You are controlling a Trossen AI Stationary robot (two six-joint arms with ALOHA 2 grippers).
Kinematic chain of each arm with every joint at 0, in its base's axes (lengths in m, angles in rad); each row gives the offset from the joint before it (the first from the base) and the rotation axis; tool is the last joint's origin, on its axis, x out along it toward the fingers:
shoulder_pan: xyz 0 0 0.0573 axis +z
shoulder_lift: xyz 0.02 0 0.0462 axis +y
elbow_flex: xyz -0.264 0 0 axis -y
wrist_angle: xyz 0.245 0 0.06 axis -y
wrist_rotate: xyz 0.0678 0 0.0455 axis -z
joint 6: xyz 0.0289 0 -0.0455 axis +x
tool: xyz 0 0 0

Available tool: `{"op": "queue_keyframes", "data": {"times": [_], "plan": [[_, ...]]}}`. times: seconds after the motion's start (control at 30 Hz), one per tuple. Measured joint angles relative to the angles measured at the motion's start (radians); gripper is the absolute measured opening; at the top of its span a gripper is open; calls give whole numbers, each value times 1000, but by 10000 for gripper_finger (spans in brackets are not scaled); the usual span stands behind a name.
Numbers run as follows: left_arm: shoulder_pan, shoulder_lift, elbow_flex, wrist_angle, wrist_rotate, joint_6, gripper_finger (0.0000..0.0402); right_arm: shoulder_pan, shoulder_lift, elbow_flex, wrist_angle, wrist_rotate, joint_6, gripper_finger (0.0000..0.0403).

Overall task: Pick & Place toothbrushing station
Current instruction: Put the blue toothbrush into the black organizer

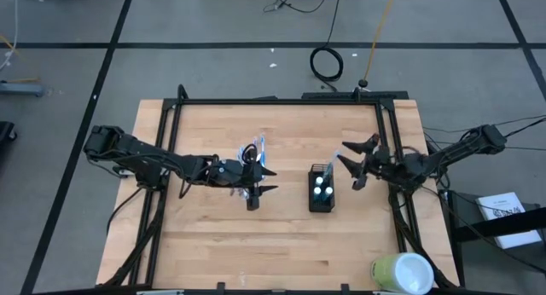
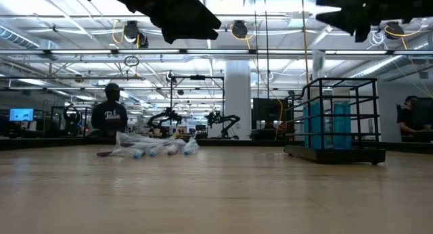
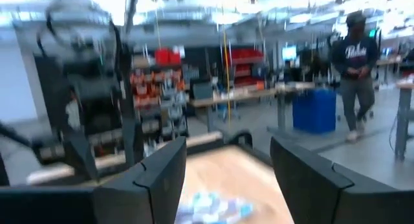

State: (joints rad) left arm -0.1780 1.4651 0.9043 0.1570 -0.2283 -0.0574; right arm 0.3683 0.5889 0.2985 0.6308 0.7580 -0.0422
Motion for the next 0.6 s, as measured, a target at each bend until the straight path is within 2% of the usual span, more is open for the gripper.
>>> {"op": "queue_keyframes", "data": {"times": [0.07, 0.17, 0.23, 0.3, 0.43, 0.53, 0.6], "plan": [[0, 0, 0, 1, -4, 0, 191, 0, -2, 0, 61, -8, -23, 216], [0, -2, 0, 9, -1, 7, 191, 0, -2, 0, 110, -103, -26, 216], [1, -40, -2, -24, 10, 32, 191, 0, -2, 0, 116, -156, -27, 214], [9, -104, -1, -54, 10, 48, 191, 4, -13, 0, 103, -162, -42, 212], [26, -260, -43, -123, -19, 52, 191, 45, -63, 26, -31, -94, -126, 211], [35, -370, -123, -93, -19, 52, 191, 91, -84, 58, -213, -19, -127, 210], [39, -446, -203, -23, -18, 51, 191, 114, -84, 66, -289, -32, -111, 210]]}}
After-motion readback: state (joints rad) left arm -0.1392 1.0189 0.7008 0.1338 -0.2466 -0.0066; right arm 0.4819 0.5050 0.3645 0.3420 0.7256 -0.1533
